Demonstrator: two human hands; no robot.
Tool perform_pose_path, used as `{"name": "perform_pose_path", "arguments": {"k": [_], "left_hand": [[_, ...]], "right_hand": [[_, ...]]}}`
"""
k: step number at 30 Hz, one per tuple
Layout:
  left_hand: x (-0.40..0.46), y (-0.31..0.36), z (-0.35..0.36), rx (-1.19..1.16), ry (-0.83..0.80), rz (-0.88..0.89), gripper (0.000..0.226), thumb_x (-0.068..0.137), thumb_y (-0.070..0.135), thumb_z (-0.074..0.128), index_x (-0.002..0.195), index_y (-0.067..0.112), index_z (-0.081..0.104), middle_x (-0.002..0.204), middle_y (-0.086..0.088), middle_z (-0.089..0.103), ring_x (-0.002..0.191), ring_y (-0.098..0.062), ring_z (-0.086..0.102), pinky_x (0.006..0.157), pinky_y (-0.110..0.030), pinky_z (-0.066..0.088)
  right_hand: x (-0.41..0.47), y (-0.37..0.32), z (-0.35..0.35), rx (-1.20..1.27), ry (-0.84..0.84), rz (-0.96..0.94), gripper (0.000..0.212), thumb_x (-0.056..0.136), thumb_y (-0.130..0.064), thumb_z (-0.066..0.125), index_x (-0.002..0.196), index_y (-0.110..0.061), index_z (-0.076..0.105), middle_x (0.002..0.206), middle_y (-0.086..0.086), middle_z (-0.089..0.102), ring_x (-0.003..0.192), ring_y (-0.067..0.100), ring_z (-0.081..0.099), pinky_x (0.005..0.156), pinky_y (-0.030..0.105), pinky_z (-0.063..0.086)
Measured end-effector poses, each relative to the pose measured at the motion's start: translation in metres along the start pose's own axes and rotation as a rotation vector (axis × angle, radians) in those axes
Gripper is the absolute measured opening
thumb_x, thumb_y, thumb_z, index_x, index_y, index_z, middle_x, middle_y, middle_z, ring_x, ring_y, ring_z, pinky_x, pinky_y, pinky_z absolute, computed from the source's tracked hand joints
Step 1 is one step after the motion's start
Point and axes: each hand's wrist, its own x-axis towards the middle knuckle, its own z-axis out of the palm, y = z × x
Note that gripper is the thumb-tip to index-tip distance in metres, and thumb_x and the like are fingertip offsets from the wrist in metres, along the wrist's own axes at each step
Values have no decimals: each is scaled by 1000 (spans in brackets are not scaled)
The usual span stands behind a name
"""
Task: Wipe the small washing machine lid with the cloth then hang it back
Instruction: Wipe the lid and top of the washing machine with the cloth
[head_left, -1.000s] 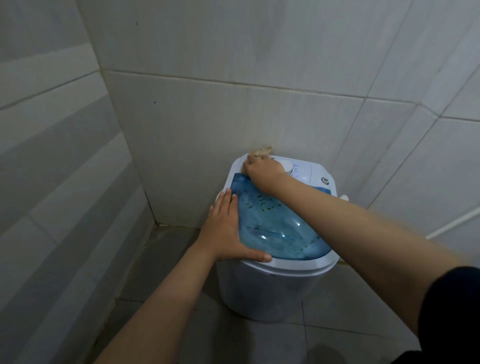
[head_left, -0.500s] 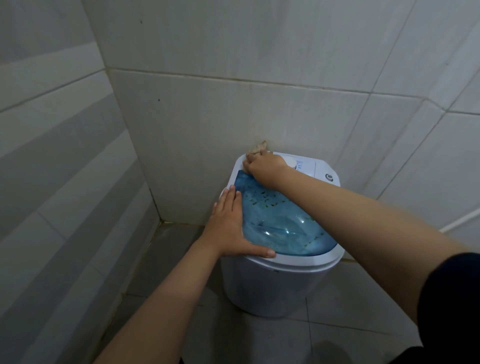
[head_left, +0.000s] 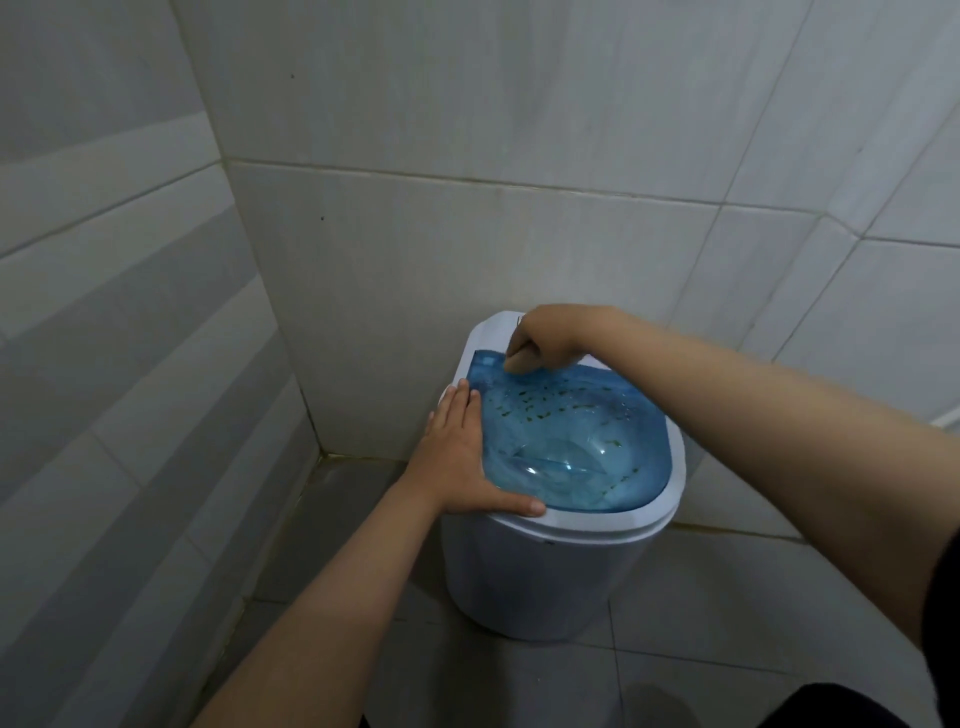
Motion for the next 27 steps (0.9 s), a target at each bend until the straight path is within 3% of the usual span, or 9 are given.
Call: {"name": "perform_pose_path", "arguments": {"k": [2,5,7,10,13,16,19,22,27], "left_hand": [[-1,0,-1,-5,1,7,154,42,82,69,149,10,-15,158,-4,-22,144,-18,-21,119,-45,-2],[1,-2,-1,6,7,11,153,42,83,68,149,9,-14,158,-5,-20,144,-18,-20,119,-43,-4],[1,-2,-1,17,11,16,152,43,83,68,149,9,-13,158,-6,-20,144,-19,-19,118,-41,-6],[1,-3,0,23,6,15,154,40,85,66,149,9,-12,158,-5,-20,145,-19,-19,118,-41,-6],[1,-3,0,22,6,12,157,33,90,59,149,10,-12,158,-5,-19,145,-18,-19,118,-41,-5],[2,-2,1,18,14,13,159,31,91,57,149,10,-12,159,-5,-19,145,-18,-18,119,-41,-4],[2,-3,1,10,20,14,159,31,91,57,150,10,-11,159,-4,-18,145,-18,-18,119,-40,-3],[3,-5,2,4,27,13,161,28,93,56,150,9,-9,159,-4,-17,145,-18,-17,119,-41,-2],[4,-5,3,12,28,17,164,24,97,48,150,9,-9,159,-5,-17,145,-18,-17,120,-42,0]], "right_hand": [[-16,8,-9,183,76,33,37,88,-20,50,123,-27,59,119,-6,63,104,19,58,88,33,50],[-47,23,-15,430,194,72,61,77,8,43,128,-24,56,110,0,61,88,19,59,69,27,50],[-66,37,-11,446,286,122,63,75,10,44,128,-23,57,113,3,64,88,19,61,73,28,51],[-82,59,8,416,379,242,62,73,11,48,129,-16,56,125,10,63,111,27,58,86,29,46],[-91,74,33,434,447,341,58,74,8,52,128,-12,56,129,13,62,119,30,56,95,31,43],[-90,81,61,421,365,365,59,73,6,55,128,-11,53,131,14,58,118,32,55,97,35,45],[-85,74,81,260,193,324,72,73,2,57,140,-13,37,148,13,37,128,35,46,100,42,45],[-85,66,86,207,190,356,75,77,0,56,145,-13,27,155,13,22,132,36,43,100,44,45],[-106,52,99,197,222,328,73,76,2,55,143,-16,31,156,10,23,135,35,39,99,44,46]]}}
